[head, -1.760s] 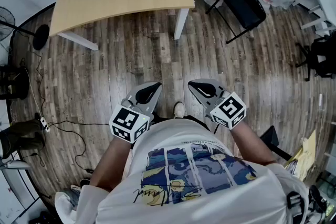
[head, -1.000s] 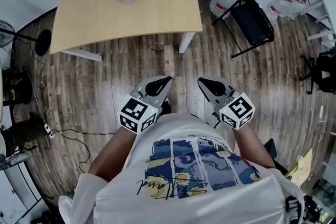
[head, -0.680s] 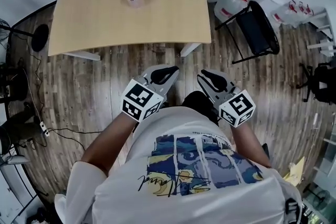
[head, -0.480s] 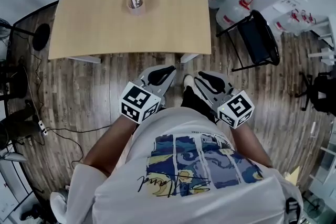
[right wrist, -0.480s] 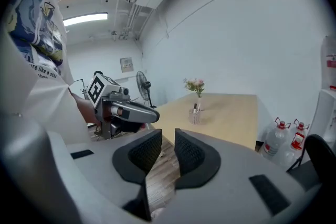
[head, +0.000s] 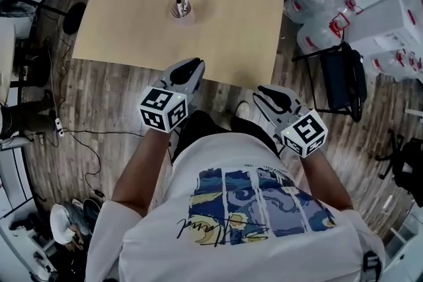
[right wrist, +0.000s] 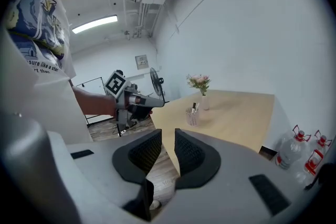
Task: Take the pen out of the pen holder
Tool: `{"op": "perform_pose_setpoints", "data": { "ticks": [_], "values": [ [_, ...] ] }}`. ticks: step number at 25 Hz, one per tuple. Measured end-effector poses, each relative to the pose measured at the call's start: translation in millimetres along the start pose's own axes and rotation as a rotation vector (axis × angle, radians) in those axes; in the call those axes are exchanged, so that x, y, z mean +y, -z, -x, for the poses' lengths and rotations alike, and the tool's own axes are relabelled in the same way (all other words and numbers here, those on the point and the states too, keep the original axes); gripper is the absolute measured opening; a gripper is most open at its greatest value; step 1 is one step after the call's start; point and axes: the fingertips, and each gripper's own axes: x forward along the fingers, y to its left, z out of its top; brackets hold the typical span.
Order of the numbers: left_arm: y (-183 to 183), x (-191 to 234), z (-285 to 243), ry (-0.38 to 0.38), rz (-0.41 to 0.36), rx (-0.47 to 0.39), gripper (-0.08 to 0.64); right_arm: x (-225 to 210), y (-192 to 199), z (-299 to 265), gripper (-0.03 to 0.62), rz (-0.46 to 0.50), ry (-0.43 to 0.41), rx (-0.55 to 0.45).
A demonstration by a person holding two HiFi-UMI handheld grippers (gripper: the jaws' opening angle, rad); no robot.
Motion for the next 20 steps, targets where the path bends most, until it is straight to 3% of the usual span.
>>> {"op": "perform_pose_setpoints", "data": {
  "ticks": [4, 10, 14, 20],
  "values": [
    [-14.5, 51.3, -18.7, -0.109, 0.02, -0.012, 0.066, -28.7, 16.5, 5.1, 0.071, -0.018, -0.004, 0.042],
    [-38.0, 132.8, -38.4, -0.167, 0.01, -0.003, 0.075, -43.8, 5.6, -4.0, 0.067, -0.082, 0.083, 0.025],
    [-47.7, 181.0, -59.0, -0.143, 0.0, 0.014, 0.086, -49.6, -6.6, -21.9, 0.066, -0.108, 0.155, 0.008],
    [-45.9, 226.5, -92.3, -0.036, -0.024, 0.079, 0.114, -51.2, -25.4, -50.2, 0.066, -0.128, 0.261, 0.0]
  ]
}}
